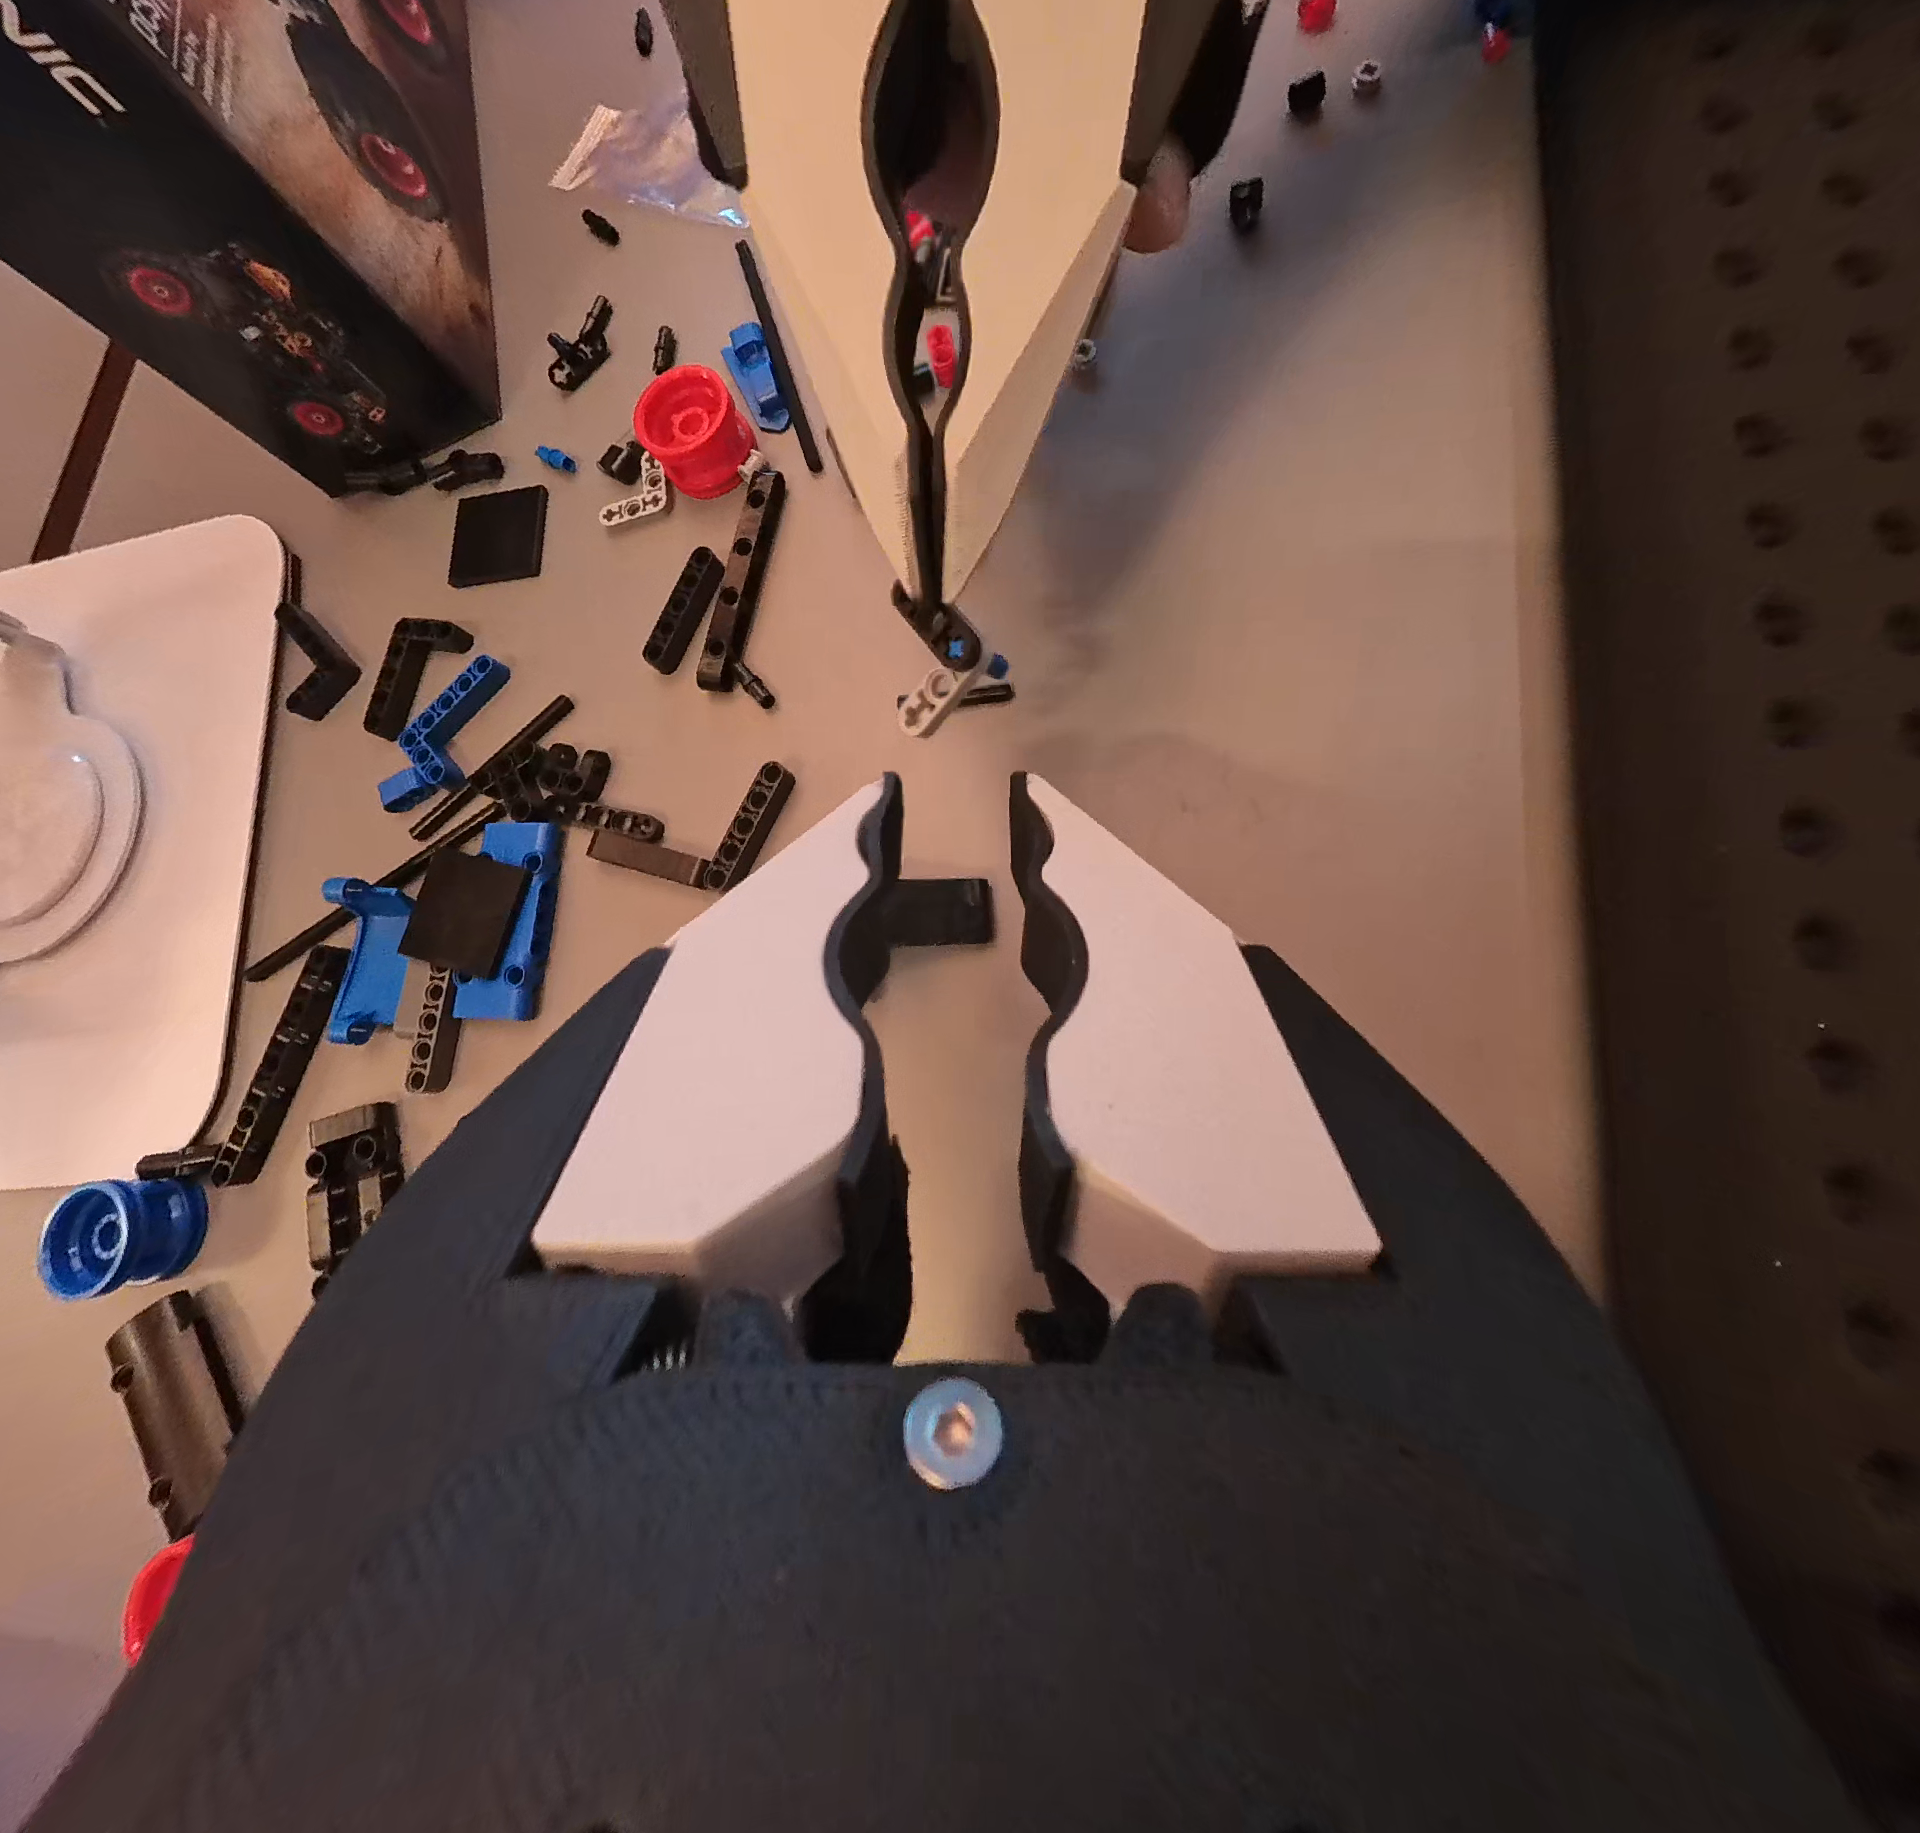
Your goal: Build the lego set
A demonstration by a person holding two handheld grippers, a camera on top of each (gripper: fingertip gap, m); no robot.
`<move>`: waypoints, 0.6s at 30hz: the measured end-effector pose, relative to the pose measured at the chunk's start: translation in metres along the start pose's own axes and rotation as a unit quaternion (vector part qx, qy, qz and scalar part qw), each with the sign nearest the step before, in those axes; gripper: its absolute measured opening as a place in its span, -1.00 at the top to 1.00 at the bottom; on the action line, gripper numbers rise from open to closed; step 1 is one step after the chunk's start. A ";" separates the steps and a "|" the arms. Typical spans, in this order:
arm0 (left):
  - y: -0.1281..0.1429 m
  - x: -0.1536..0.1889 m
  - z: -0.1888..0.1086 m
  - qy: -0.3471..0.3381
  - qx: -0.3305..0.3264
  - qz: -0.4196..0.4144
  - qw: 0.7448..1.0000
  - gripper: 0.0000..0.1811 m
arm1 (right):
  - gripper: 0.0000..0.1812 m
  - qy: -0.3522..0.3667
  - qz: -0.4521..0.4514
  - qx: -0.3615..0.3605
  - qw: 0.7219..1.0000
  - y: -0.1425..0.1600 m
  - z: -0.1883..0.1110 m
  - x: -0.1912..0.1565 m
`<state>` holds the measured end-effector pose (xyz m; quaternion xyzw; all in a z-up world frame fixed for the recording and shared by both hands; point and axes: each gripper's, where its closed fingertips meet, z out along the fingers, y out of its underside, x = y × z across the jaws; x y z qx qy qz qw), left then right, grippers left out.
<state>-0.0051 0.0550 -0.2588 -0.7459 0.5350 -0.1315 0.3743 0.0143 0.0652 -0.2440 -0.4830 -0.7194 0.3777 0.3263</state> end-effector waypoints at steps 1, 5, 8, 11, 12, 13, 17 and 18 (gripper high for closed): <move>-0.001 0.000 0.000 0.000 0.003 0.000 1.000 0.80 | 1.00 0.000 0.001 0.003 1.000 -0.001 -0.001 0.000; -0.007 0.003 0.003 0.002 0.013 0.005 1.000 0.84 | 1.00 -0.004 0.008 0.018 1.000 -0.006 -0.003 0.000; -0.011 0.006 0.005 0.007 0.018 0.010 1.000 0.92 | 1.00 -0.004 0.015 0.031 0.999 -0.010 -0.005 0.001; -0.016 0.006 0.004 0.008 0.032 0.012 0.999 1.00 | 1.00 -0.004 0.020 0.042 0.999 -0.013 -0.008 0.002; -0.017 0.006 0.003 0.009 0.037 0.011 0.999 1.00 | 1.00 -0.004 0.021 0.044 0.999 -0.013 -0.008 0.003; -0.018 0.006 0.002 0.009 0.040 0.011 0.999 1.00 | 1.00 -0.004 0.021 0.044 0.999 -0.013 -0.008 0.003; -0.018 0.005 0.002 0.004 0.039 0.011 0.999 1.00 | 1.00 0.000 0.022 0.045 0.999 -0.013 -0.009 0.004; -0.018 0.004 0.002 0.004 0.040 0.010 0.999 1.00 | 1.00 0.000 0.022 0.046 0.999 -0.013 -0.009 0.004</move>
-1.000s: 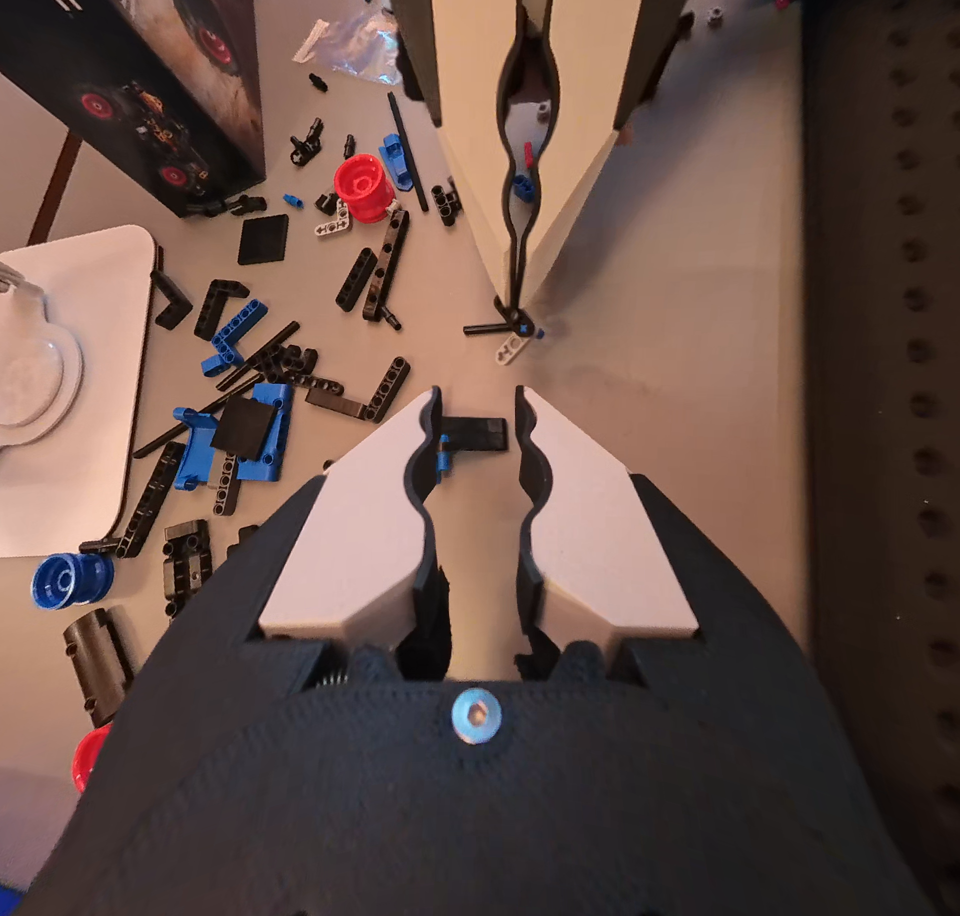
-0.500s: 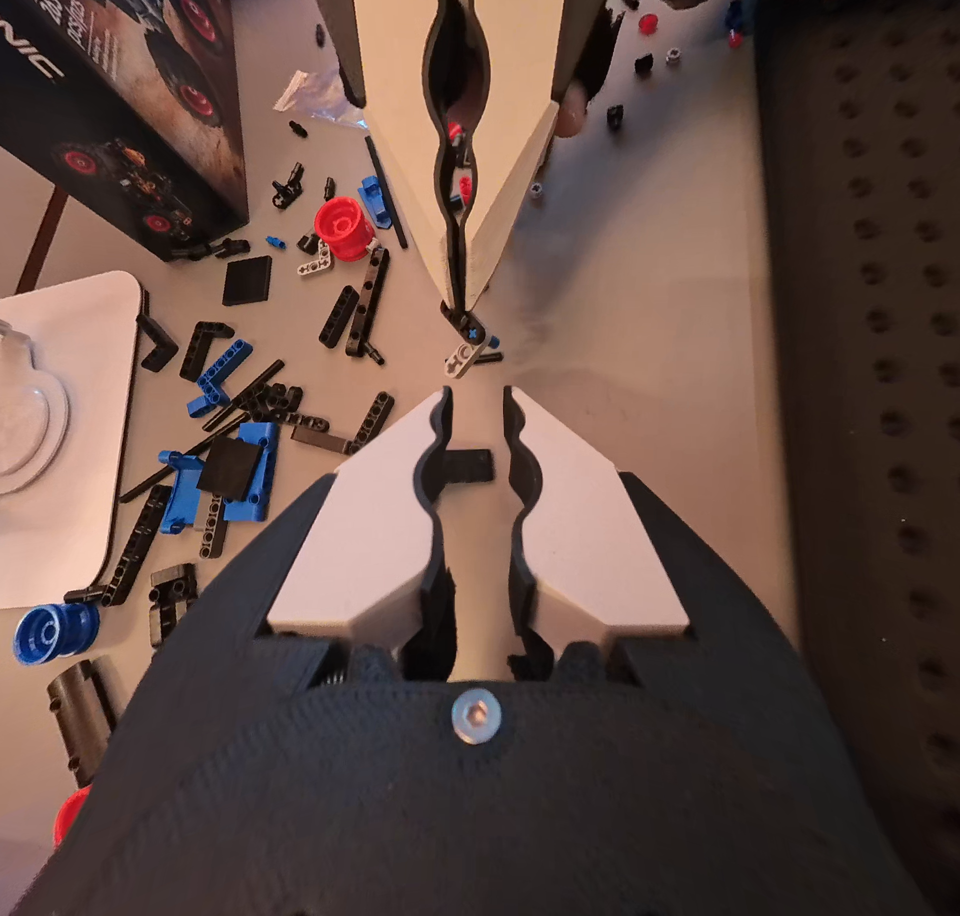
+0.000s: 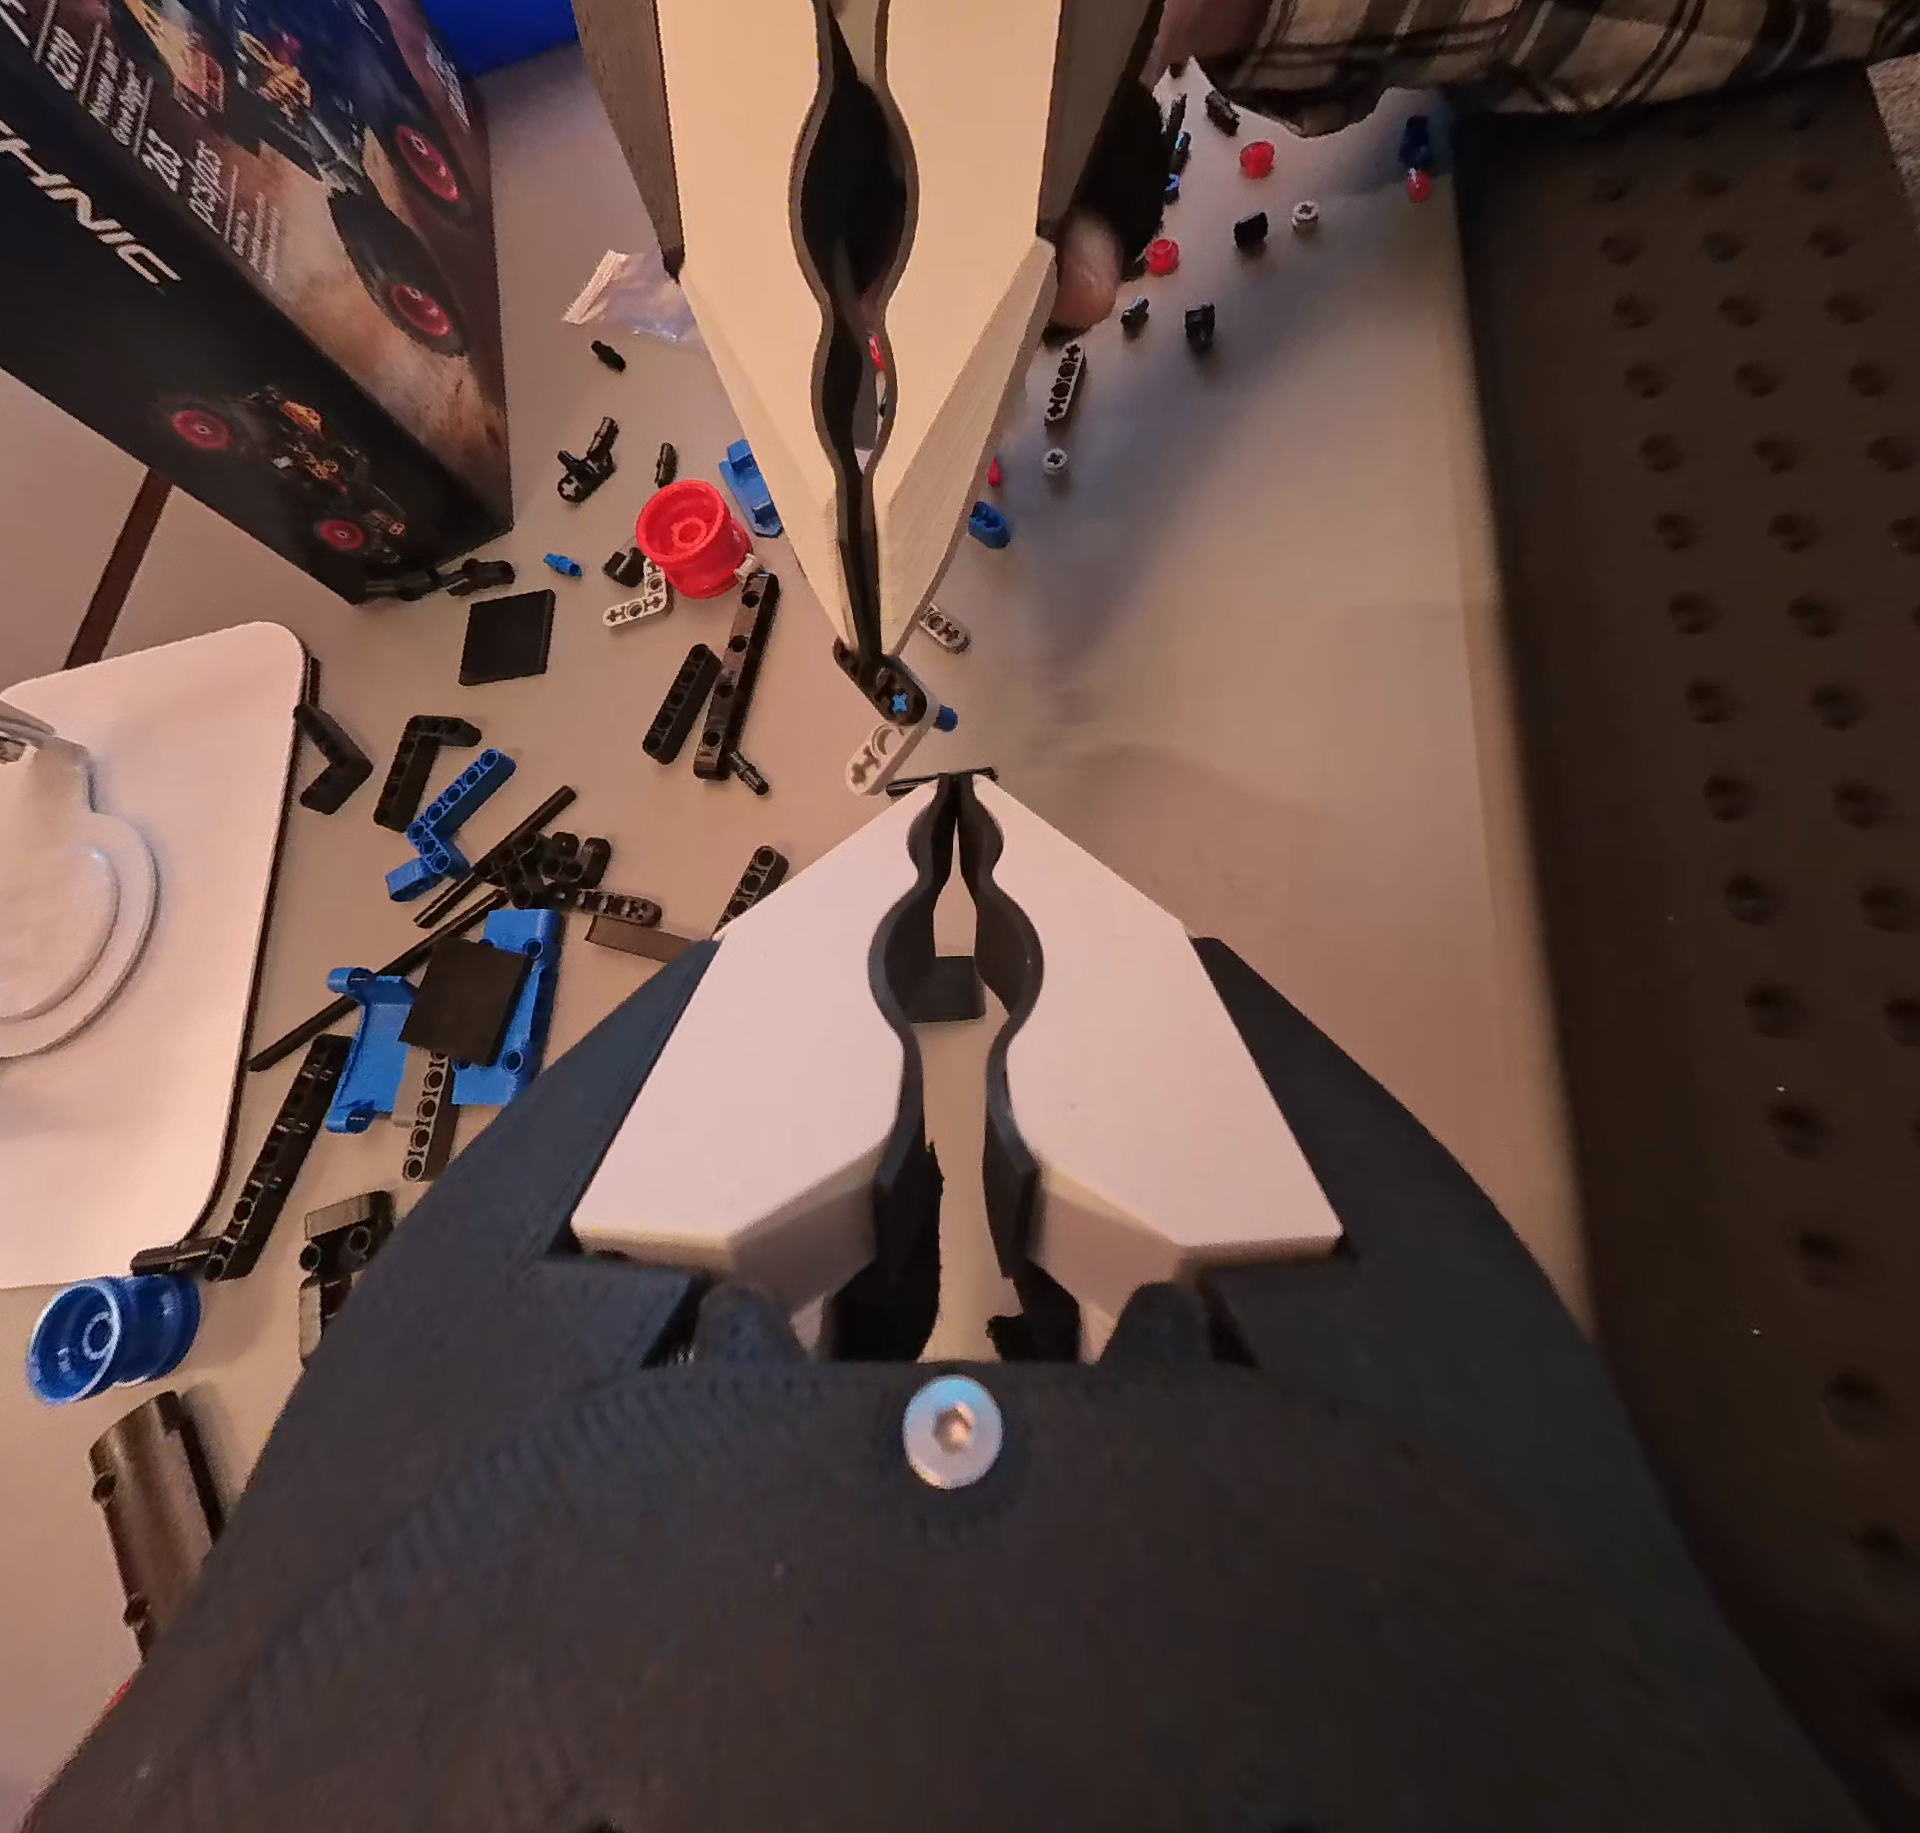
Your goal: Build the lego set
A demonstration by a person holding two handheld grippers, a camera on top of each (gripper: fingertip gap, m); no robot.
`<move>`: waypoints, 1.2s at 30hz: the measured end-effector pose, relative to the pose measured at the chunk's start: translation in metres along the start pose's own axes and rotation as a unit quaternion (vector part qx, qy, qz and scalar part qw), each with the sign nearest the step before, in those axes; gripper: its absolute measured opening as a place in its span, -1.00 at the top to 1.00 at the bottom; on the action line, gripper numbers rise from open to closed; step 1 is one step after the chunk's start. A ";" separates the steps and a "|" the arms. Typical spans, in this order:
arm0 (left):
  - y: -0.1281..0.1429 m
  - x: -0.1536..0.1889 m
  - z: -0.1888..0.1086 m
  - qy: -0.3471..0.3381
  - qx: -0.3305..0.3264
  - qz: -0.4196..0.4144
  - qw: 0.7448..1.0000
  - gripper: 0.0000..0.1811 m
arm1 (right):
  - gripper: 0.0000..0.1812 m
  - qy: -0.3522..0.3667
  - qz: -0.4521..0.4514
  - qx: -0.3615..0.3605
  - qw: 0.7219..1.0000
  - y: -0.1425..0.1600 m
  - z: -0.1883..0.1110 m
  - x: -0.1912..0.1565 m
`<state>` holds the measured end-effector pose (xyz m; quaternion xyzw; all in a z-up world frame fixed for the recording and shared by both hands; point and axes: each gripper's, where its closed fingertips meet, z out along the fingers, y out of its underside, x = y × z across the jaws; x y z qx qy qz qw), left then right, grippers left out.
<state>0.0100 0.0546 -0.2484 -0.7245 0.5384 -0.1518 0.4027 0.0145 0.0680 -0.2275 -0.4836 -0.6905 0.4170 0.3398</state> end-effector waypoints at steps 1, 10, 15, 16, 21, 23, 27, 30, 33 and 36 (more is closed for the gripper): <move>-0.001 0.000 -0.001 0.000 0.004 -0.001 1.000 1.00 | 1.00 0.002 -0.001 0.000 1.000 0.000 0.000 0.001; 0.003 -0.009 -0.009 -0.013 0.007 -0.017 1.000 1.00 | 1.00 0.020 -0.002 -0.001 1.000 0.000 -0.006 0.007; 0.003 -0.007 -0.007 -0.009 0.004 -0.017 1.000 0.96 | 1.00 0.019 -0.001 -0.004 1.000 0.001 -0.006 0.007; 0.006 -0.007 -0.006 -0.010 -0.002 -0.016 1.000 0.95 | 1.00 0.022 -0.001 -0.008 1.000 0.002 -0.006 0.008; 0.011 -0.010 -0.006 -0.017 -0.015 -0.019 1.000 0.95 | 0.94 0.032 0.001 -0.069 0.997 0.028 0.000 0.014; 0.012 -0.010 -0.005 -0.017 -0.020 -0.019 0.999 0.95 | 0.91 0.041 -0.011 -0.109 0.993 0.042 0.005 0.016; 0.016 -0.010 -0.002 -0.017 -0.033 -0.016 0.999 0.95 | 0.80 0.045 -0.030 -0.164 0.985 0.063 0.016 0.016; 0.015 -0.009 -0.002 -0.016 -0.031 -0.016 0.999 0.95 | 0.81 0.049 -0.040 -0.201 0.977 0.077 0.021 0.018; 0.015 -0.009 -0.001 -0.015 -0.031 -0.015 0.999 0.95 | 0.89 0.045 -0.036 -0.211 0.976 0.083 0.027 0.018; 0.015 -0.009 -0.001 -0.017 -0.032 -0.015 0.999 0.95 | 0.90 0.049 -0.033 -0.203 0.977 0.081 0.026 0.020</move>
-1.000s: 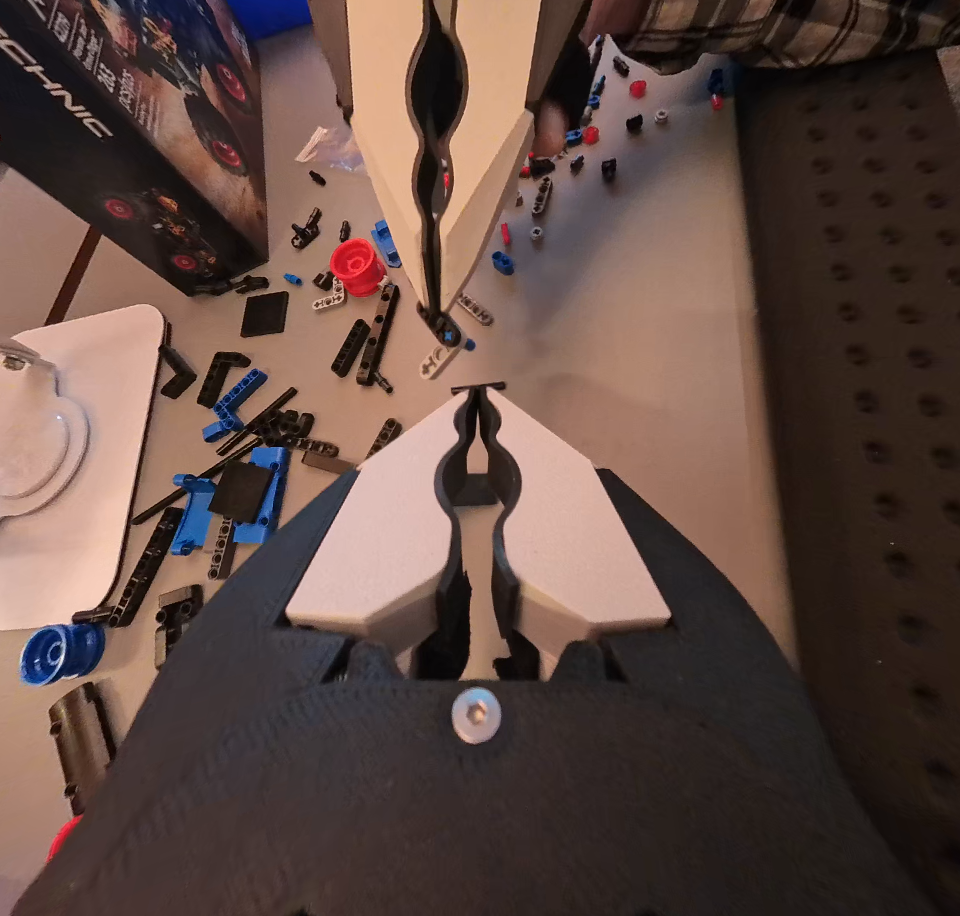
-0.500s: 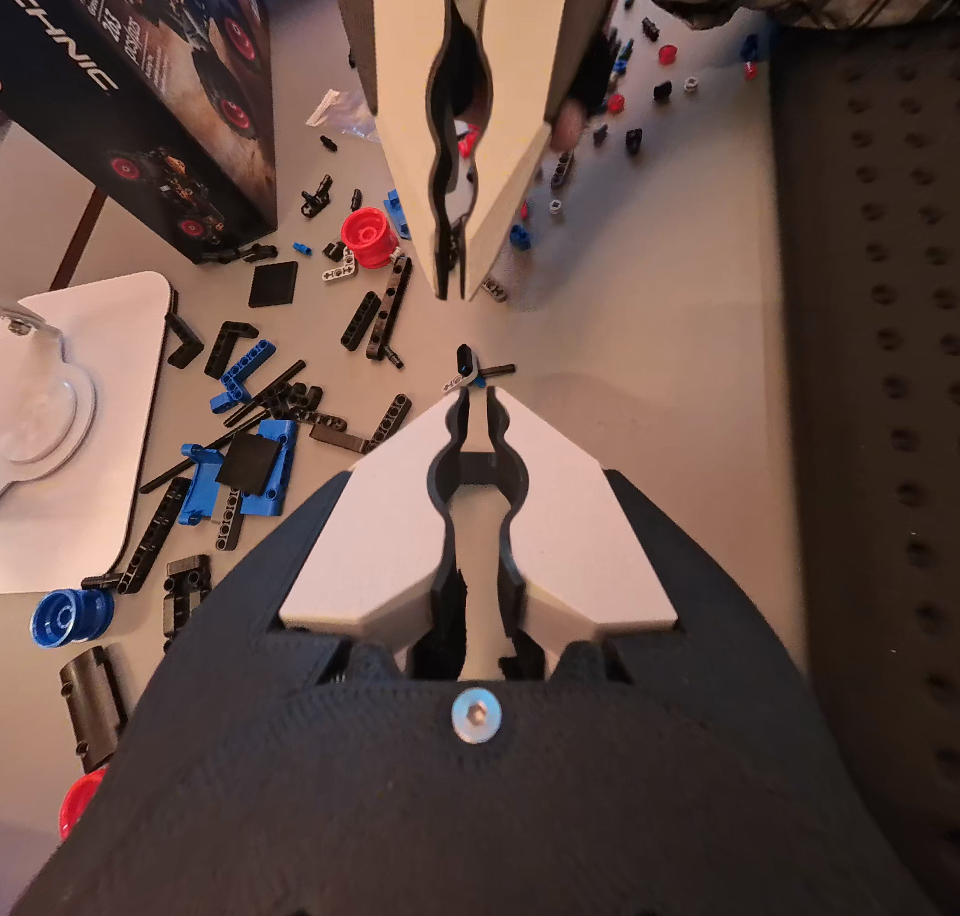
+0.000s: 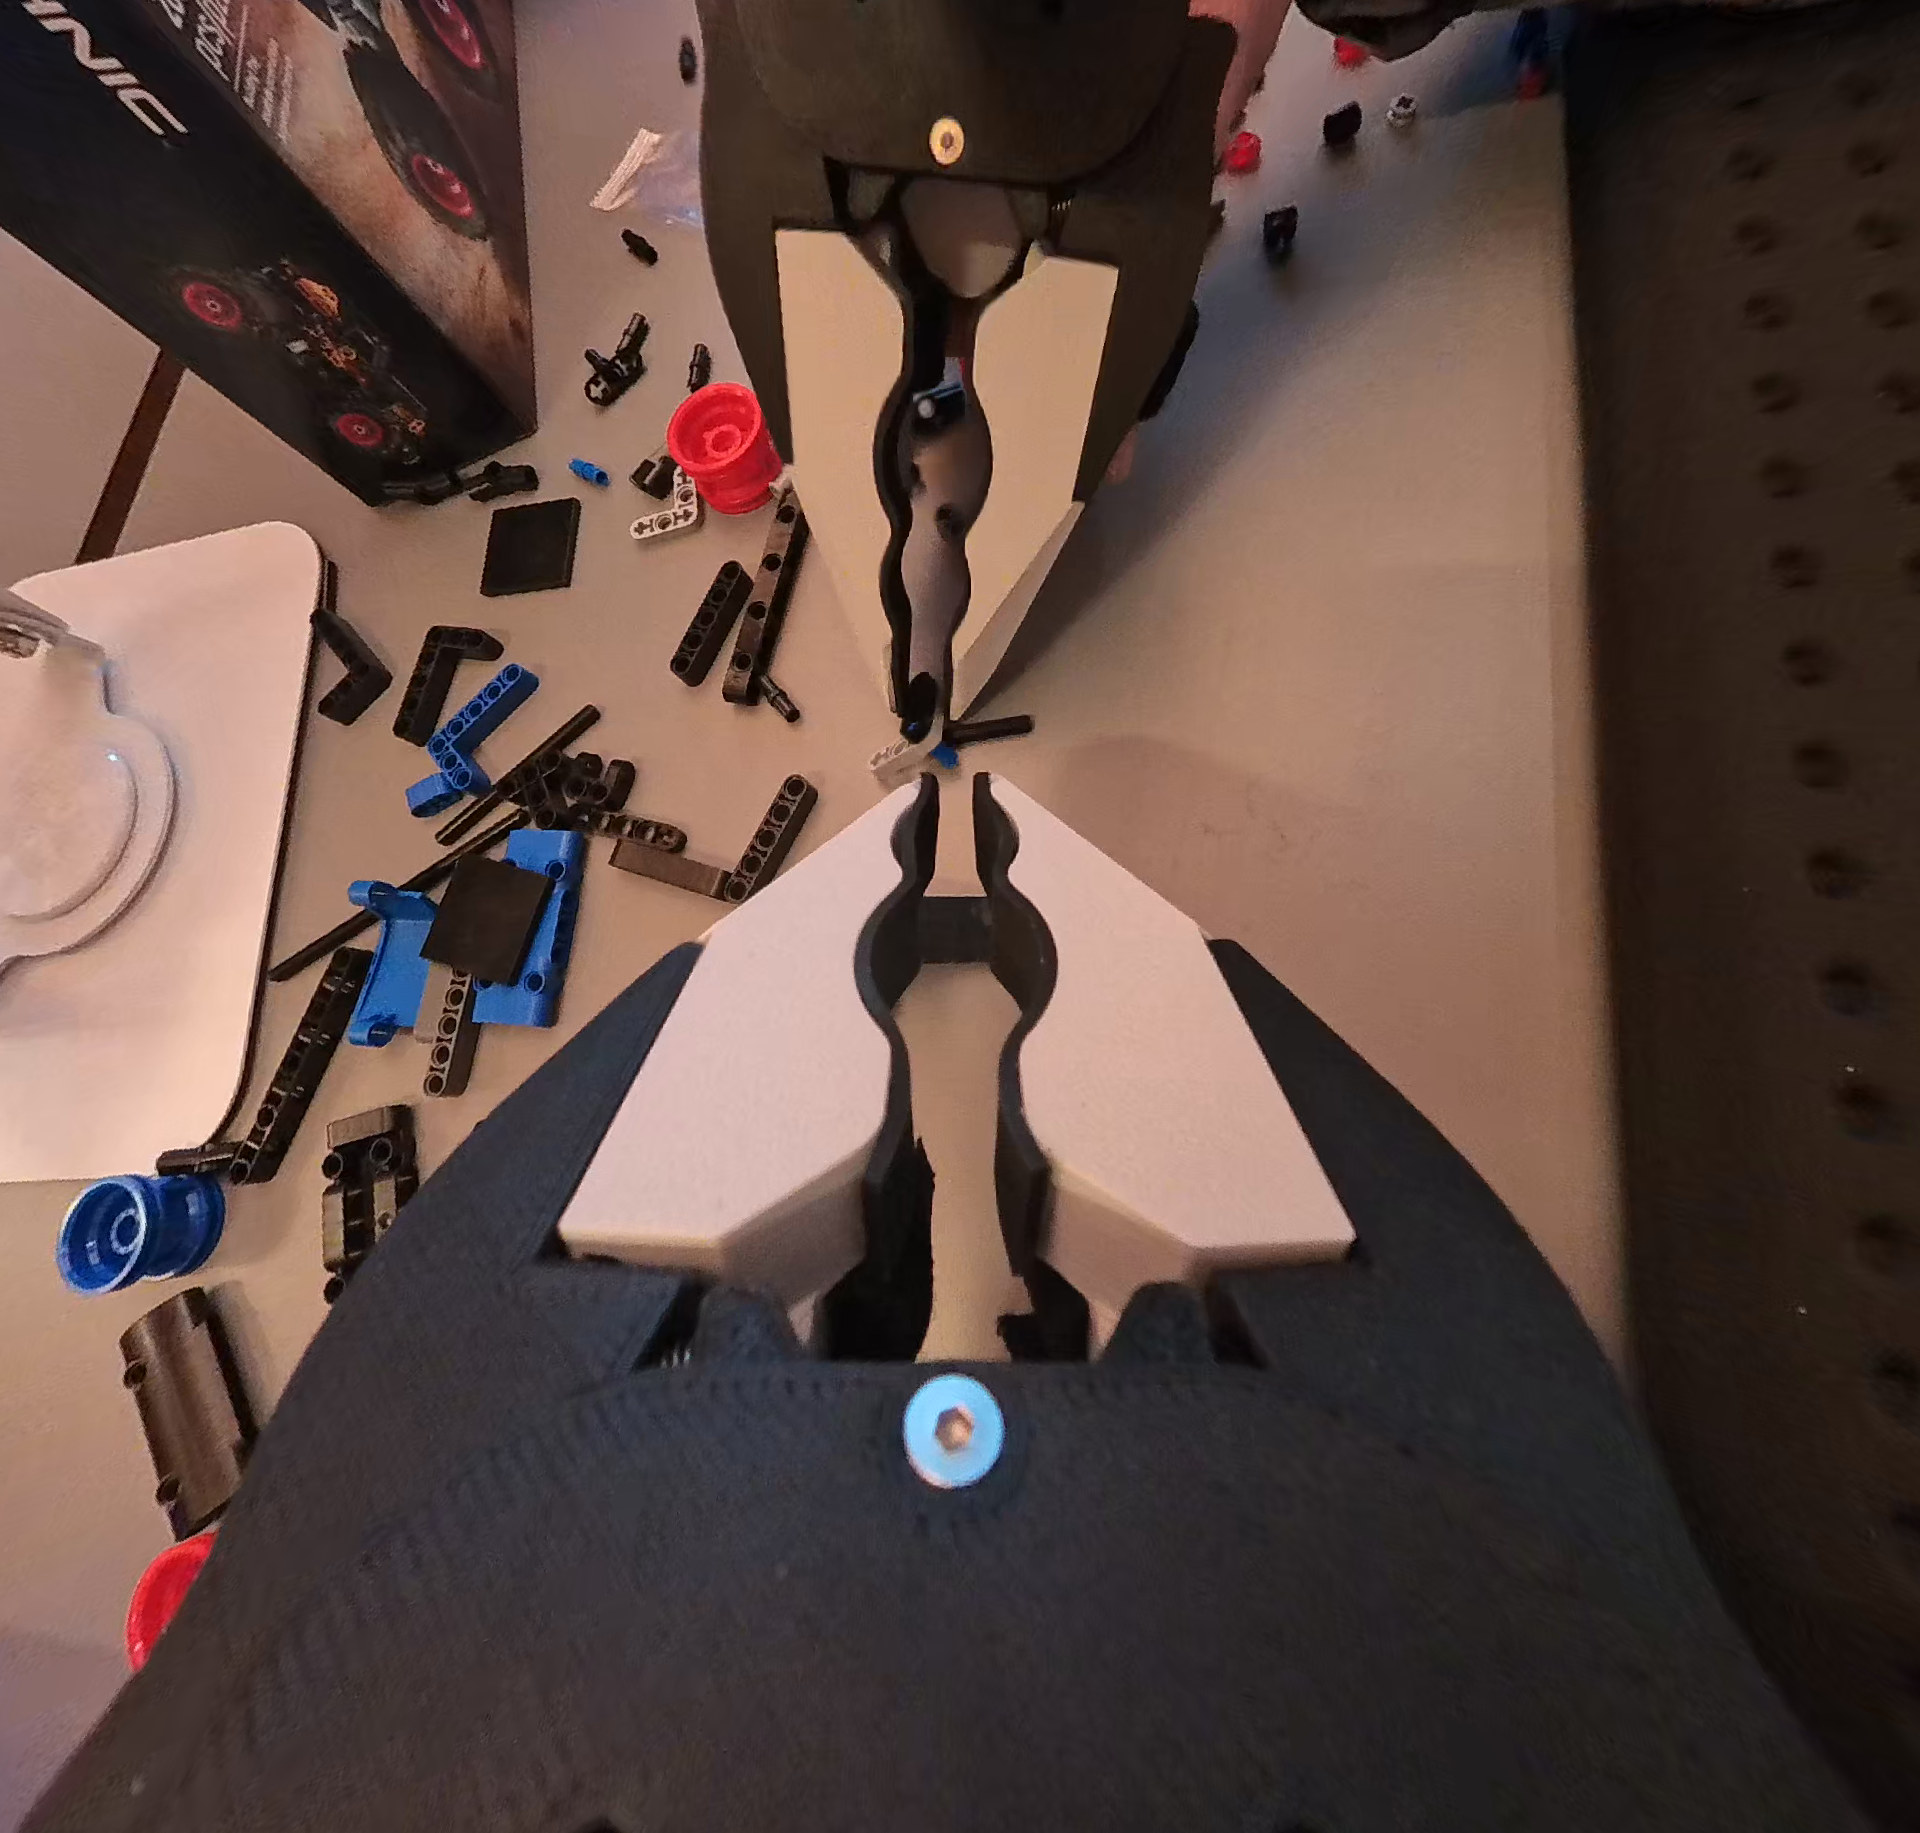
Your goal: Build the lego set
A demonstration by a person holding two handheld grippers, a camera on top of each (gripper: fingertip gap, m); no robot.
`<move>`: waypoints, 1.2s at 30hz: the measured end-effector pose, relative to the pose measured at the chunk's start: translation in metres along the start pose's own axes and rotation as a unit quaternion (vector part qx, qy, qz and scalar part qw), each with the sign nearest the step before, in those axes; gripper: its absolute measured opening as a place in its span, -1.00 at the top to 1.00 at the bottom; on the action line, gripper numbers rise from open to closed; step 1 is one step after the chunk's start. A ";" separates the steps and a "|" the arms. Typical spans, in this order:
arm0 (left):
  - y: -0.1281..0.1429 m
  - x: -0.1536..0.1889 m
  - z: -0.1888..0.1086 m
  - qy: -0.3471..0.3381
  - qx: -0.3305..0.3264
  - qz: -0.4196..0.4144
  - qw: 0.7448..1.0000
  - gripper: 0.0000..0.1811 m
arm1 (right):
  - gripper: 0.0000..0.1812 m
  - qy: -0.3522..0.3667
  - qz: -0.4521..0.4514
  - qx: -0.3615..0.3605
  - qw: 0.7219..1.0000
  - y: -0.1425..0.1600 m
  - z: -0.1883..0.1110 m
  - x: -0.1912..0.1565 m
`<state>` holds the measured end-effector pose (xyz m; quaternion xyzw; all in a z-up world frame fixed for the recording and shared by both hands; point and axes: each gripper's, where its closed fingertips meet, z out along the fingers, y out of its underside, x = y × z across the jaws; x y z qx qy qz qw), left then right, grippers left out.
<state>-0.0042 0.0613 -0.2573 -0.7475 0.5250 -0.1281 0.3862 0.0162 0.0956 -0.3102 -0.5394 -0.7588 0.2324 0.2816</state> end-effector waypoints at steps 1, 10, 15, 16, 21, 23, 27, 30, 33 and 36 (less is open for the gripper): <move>0.000 -0.001 0.000 -0.002 0.001 0.000 1.000 0.94 | 0.91 -0.001 0.004 0.010 1.000 -0.003 -0.002 0.000; -0.008 -0.004 0.007 -0.025 0.010 0.015 1.000 0.73 | 0.91 -0.046 0.021 0.119 0.992 -0.038 -0.031 -0.011; -0.009 0.003 0.010 -0.010 0.011 0.024 1.000 0.88 | 0.90 -0.071 0.013 0.132 0.989 -0.043 -0.034 -0.022; -0.009 0.004 0.010 -0.007 0.011 0.026 1.000 0.90 | 0.91 -0.076 0.012 0.133 0.988 -0.044 -0.034 -0.024; -0.012 0.007 0.008 0.000 0.021 0.030 0.999 0.92 | 0.91 -0.088 0.013 0.139 0.986 -0.045 -0.037 -0.027; -0.014 0.007 0.006 -0.001 0.028 0.027 0.999 0.93 | 0.90 -0.088 0.016 0.146 0.985 -0.047 -0.039 -0.026; -0.022 0.005 0.002 0.002 0.055 0.008 0.998 1.00 | 0.92 -0.070 0.019 0.160 0.984 -0.050 -0.044 -0.019; -0.025 0.002 0.000 0.000 0.065 -0.005 0.998 0.99 | 0.93 -0.059 0.020 0.169 0.984 -0.053 -0.046 -0.016; -0.027 -0.001 -0.002 -0.002 0.073 -0.013 0.997 1.00 | 0.93 -0.051 0.021 0.176 0.983 -0.055 -0.048 -0.013; -0.028 -0.004 -0.004 -0.006 0.082 -0.023 0.996 1.00 | 0.93 -0.039 0.022 0.187 0.981 -0.059 -0.051 -0.010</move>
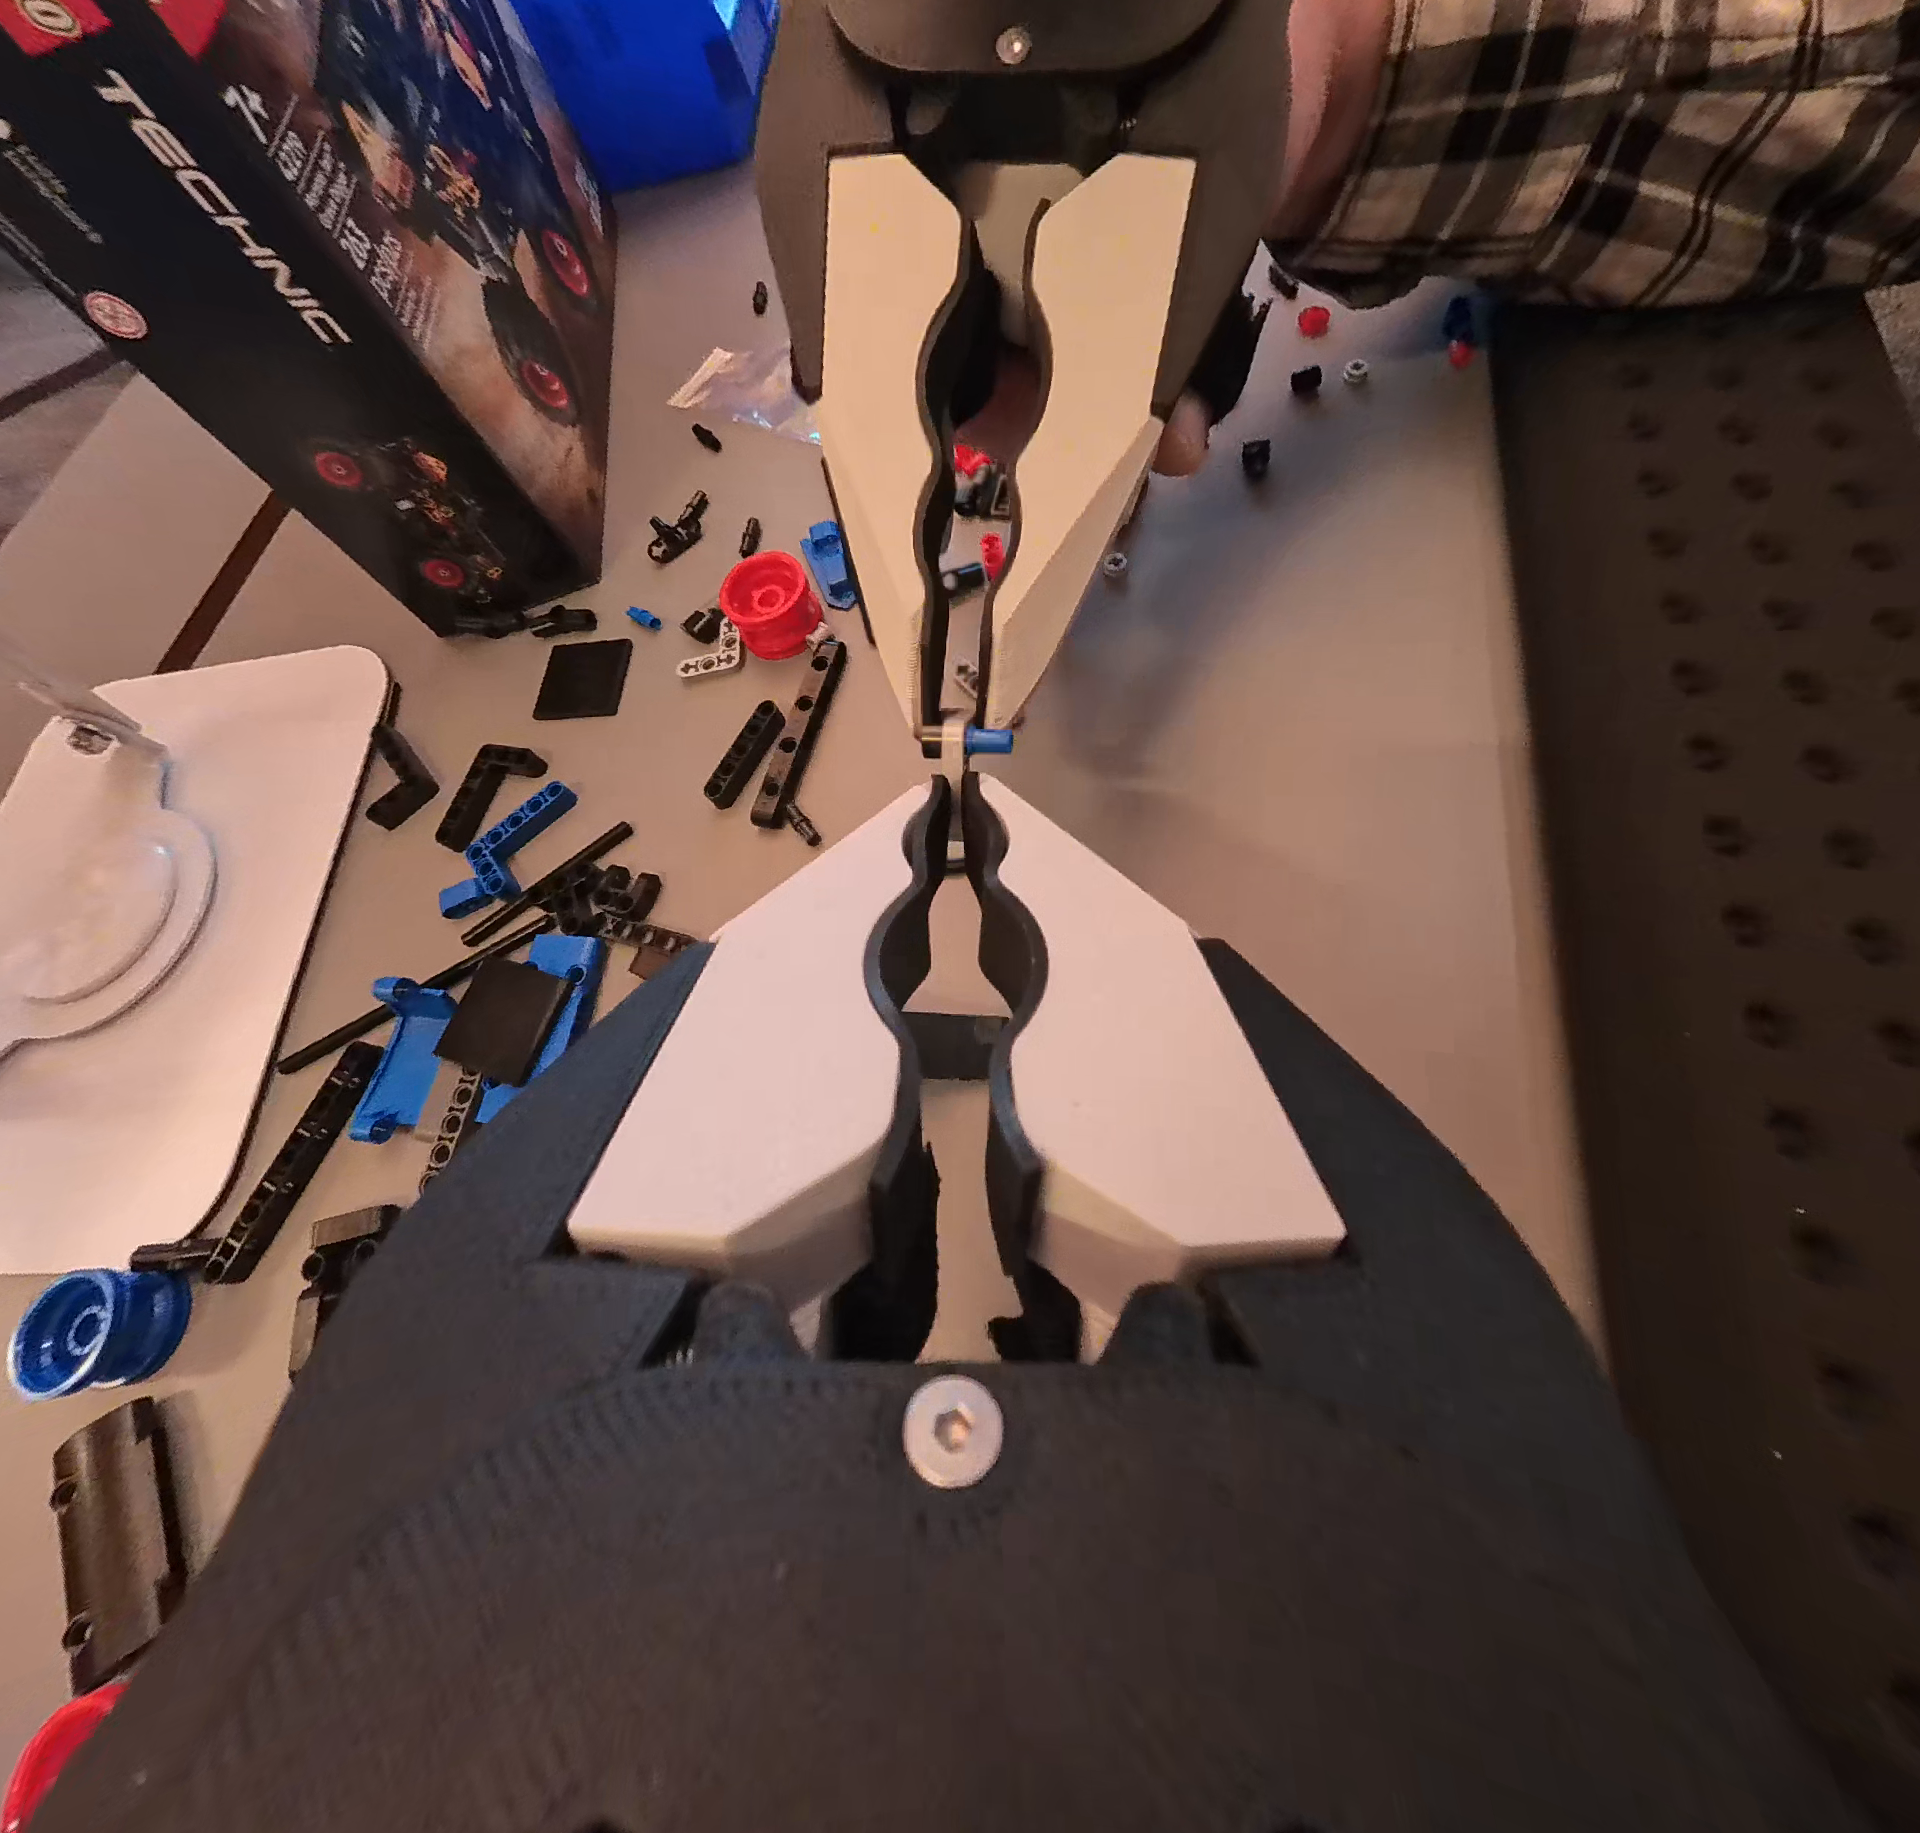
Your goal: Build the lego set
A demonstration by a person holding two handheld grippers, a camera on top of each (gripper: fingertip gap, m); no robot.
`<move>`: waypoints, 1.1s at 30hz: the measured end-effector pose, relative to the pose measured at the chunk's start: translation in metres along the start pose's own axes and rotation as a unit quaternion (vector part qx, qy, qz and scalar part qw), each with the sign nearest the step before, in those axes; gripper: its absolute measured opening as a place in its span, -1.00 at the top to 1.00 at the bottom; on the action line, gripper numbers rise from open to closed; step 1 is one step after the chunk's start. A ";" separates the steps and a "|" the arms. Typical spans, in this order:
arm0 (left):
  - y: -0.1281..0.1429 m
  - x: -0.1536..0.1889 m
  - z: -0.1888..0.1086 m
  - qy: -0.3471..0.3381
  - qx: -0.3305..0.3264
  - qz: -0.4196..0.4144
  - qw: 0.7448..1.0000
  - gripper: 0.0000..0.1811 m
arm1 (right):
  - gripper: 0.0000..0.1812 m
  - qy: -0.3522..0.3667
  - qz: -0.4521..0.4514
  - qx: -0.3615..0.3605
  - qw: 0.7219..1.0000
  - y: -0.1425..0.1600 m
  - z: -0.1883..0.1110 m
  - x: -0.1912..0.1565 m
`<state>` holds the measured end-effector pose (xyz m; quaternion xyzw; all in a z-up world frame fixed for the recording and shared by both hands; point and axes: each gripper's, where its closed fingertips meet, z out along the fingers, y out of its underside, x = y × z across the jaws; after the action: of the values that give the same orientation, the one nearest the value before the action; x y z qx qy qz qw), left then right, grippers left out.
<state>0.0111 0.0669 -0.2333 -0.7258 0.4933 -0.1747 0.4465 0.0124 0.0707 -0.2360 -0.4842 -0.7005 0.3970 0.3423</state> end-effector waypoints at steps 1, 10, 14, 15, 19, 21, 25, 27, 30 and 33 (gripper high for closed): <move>-0.001 -0.001 -0.001 -0.001 0.003 -0.004 1.000 1.00 | 0.93 0.004 -0.001 0.003 1.000 -0.001 0.000 0.001; -0.007 -0.008 -0.005 -0.006 0.031 -0.036 0.999 1.00 | 0.91 0.033 -0.010 0.029 0.999 -0.013 -0.006 0.009; -0.006 -0.009 -0.005 -0.006 0.030 -0.042 0.999 1.00 | 0.89 0.041 -0.014 0.039 0.998 -0.017 -0.007 0.010; -0.007 -0.008 -0.004 -0.004 0.031 -0.042 0.999 1.00 | 0.90 0.043 -0.016 0.041 0.998 -0.017 -0.008 0.011; -0.005 -0.008 -0.004 -0.003 0.027 -0.042 0.999 1.00 | 0.94 0.045 -0.017 0.032 0.998 -0.014 -0.007 0.011; -0.003 -0.010 -0.005 -0.008 0.023 -0.043 0.999 1.00 | 0.92 0.050 -0.011 0.026 0.998 -0.012 -0.008 0.014; -0.002 -0.020 -0.014 -0.029 0.028 -0.054 0.998 1.00 | 0.90 0.073 0.002 0.027 0.997 -0.011 -0.020 0.026; -0.002 -0.025 -0.021 -0.043 0.035 -0.062 0.997 1.00 | 0.89 0.095 0.008 0.024 0.995 -0.009 -0.027 0.035; 0.000 -0.032 -0.031 -0.068 0.040 -0.069 0.995 1.00 | 0.88 0.116 0.032 0.016 0.993 -0.002 -0.040 0.048; 0.005 -0.035 -0.036 -0.077 0.041 -0.080 0.993 1.00 | 0.88 0.132 0.049 -0.026 0.990 0.019 -0.049 0.059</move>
<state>-0.0327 0.0795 -0.2113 -0.7552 0.3900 -0.1738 0.4973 0.0447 0.1417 -0.2253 -0.5749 -0.6350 0.3271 0.3992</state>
